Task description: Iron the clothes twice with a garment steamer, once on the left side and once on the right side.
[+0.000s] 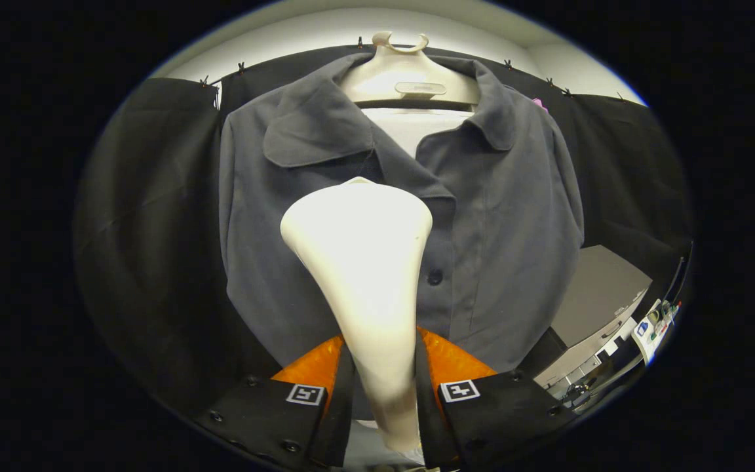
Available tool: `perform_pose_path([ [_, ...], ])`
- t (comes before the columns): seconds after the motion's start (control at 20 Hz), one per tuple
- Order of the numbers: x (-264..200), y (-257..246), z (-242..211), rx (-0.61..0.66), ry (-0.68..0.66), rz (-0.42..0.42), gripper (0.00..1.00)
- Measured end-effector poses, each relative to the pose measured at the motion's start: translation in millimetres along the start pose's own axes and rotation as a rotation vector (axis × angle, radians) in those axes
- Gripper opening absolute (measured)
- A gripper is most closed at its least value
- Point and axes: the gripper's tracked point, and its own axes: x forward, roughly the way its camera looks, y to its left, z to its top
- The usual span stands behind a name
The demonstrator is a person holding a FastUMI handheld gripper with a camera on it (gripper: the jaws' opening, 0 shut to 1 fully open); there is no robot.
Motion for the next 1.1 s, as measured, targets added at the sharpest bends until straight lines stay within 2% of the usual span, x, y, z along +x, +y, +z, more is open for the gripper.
perform_pose_path([
  [0.7,36,0,-51,-0.022,0.098,0.001,0.50],
  [1.1,43,-6,-95,-0.041,0.165,-0.002,0.50],
])
